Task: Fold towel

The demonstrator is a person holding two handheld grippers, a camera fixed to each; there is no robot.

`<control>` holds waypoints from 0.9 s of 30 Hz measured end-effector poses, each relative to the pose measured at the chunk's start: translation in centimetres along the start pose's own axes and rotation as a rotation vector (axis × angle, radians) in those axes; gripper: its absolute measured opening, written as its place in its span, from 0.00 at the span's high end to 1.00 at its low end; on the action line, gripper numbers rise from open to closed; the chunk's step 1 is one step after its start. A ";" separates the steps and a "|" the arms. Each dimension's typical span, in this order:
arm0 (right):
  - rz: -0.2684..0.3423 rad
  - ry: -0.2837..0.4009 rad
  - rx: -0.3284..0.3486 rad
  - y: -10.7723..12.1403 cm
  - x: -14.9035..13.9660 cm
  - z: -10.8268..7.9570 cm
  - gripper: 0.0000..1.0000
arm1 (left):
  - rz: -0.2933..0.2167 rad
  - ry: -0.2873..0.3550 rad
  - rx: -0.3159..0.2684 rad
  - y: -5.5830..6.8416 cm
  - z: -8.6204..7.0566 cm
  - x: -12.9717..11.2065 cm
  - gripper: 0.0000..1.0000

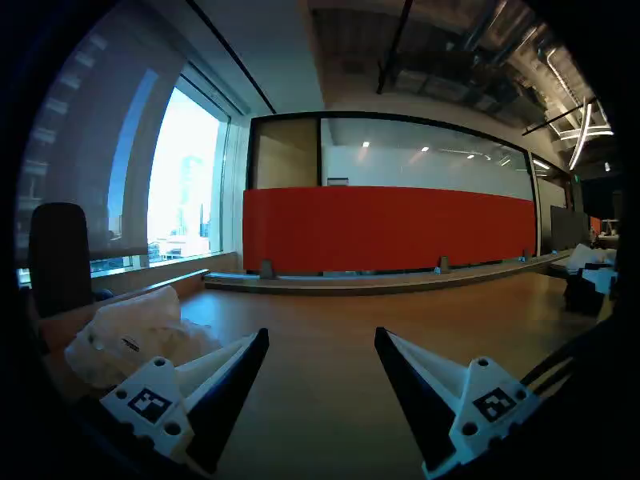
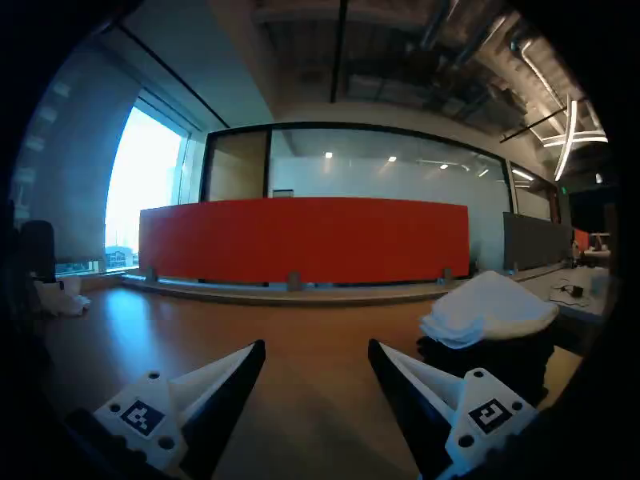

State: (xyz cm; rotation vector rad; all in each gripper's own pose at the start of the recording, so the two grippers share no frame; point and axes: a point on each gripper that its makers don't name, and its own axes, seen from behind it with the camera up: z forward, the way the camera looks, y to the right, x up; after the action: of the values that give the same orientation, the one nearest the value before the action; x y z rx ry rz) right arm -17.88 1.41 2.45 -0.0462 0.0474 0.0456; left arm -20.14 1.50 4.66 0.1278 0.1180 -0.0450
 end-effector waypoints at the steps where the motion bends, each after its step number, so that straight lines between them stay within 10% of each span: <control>1: 0.000 0.000 0.000 0.0 0.0 0.0 0.01 | 0.000 0.000 0.000 0.0 0.0 0.0 0.02; 27: 0.000 0.000 0.000 0.0 -0.1 0.0 0.01 | 0.000 -0.003 -0.001 -0.3 -0.2 0.8 0.02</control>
State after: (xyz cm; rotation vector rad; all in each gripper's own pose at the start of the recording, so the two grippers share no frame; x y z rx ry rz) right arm -17.94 1.42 2.47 -0.0462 0.0475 0.0456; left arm -19.39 1.23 4.30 0.1269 0.1150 -0.0453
